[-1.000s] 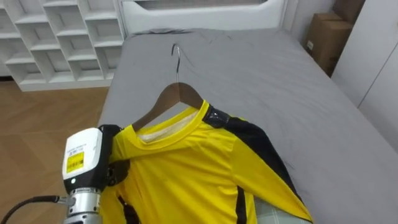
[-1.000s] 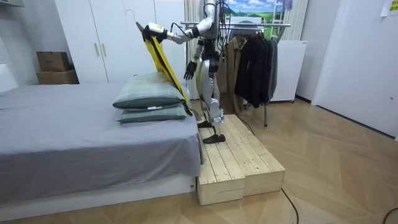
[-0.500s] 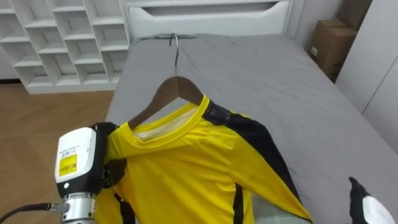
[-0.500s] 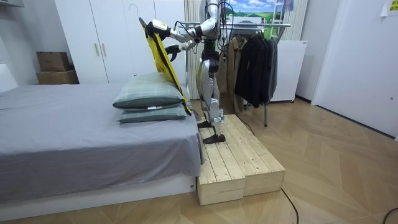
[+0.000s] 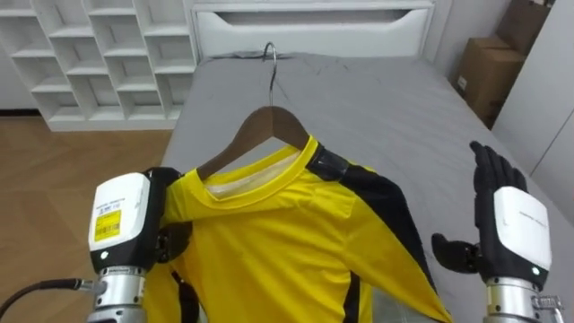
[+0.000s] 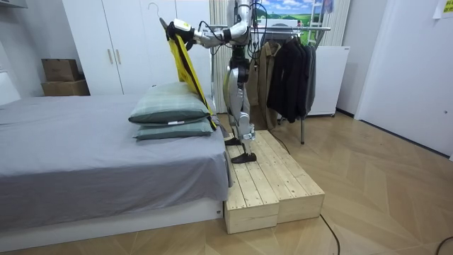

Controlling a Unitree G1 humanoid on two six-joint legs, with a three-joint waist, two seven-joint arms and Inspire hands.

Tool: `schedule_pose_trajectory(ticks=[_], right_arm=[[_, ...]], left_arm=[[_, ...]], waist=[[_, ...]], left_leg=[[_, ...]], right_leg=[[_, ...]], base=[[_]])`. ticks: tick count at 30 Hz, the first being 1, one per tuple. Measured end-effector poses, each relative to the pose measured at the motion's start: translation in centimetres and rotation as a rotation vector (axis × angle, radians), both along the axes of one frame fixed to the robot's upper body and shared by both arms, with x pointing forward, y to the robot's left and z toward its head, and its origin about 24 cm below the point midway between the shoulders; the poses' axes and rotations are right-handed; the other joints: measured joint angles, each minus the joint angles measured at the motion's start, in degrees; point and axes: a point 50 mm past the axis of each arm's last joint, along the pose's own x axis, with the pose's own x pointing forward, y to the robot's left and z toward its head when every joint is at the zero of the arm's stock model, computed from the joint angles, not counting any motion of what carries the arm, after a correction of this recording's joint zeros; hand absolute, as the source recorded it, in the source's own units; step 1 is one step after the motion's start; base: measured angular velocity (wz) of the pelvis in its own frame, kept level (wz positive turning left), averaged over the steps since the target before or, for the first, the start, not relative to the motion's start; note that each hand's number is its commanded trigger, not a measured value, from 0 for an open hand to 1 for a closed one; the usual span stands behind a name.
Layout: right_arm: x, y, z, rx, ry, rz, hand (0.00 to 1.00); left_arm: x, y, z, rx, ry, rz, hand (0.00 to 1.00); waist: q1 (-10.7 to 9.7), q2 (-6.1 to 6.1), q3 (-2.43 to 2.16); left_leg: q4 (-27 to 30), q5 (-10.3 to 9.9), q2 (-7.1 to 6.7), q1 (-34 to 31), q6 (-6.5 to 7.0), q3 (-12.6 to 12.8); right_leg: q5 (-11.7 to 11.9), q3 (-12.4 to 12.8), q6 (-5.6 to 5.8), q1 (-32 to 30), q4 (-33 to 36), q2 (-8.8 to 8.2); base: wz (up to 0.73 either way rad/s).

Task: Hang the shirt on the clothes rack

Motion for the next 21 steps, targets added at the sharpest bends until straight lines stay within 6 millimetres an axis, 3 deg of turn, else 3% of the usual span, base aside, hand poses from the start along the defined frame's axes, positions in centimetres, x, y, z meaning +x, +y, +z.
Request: schedule_pose_trajectory(ticks=[15,21], right_arm=[[0.7,1.6,0.5,-0.001,-0.016,0.066,0.0],[1.1,2.0,0.7,0.047,-0.026,0.078,0.0]], left_arm=[[0.1,0.1,-0.3,0.008,0.035,0.023,1.0],[0.1,0.1,-0.2,0.008,0.034,0.023,1.0]], waist=[[0.56,-0.08,0.04],[1.17,-0.49,0.34]], left_leg=[[-0.07,0.0,0.02,-0.11,0.0,-0.16],[-0.07,0.0,0.02,-0.17,0.0,-0.12]], right_leg=[[0.0,-0.04,0.0,0.02,0.13,0.0],[0.0,-0.05,0.0,-0.04,0.09,0.0]], base=[[0.0],[0.0]])
